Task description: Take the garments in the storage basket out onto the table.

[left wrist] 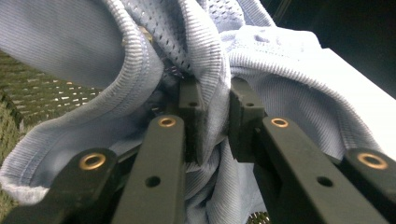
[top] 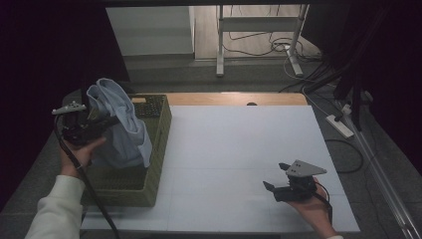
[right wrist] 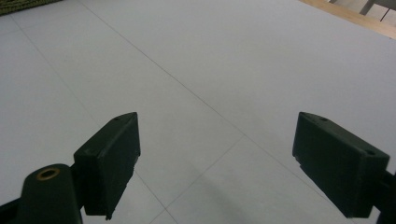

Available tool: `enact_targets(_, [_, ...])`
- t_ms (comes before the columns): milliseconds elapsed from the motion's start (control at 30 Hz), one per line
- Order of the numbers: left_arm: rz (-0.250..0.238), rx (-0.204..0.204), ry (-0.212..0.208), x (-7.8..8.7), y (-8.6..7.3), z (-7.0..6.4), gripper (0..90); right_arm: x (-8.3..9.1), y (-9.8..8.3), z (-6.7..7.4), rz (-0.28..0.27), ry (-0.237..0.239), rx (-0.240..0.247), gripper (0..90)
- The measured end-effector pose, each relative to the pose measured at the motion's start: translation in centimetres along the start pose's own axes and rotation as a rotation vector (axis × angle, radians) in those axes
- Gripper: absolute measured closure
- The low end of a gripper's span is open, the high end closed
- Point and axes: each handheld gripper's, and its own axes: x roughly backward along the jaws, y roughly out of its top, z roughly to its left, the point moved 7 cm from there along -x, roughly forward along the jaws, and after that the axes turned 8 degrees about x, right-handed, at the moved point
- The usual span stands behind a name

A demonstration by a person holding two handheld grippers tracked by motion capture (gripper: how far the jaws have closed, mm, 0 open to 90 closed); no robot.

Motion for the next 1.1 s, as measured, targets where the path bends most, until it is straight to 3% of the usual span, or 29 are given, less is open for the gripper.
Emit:
enact_targets(633, [-0.069, 0.013, -0.028, 1.8, 1.6, -0.9, 77.4, -0.1, -0.1, 0.0, 0.003, -0.002, 0.0, 15.2])
enact_targets(1100, [-0.101, -0.01, -0.051, 2.6, 3.2, -2.6, 77.4, 0.0, -0.1, -0.1, 0.006, -0.003, 0.0, 15.2])
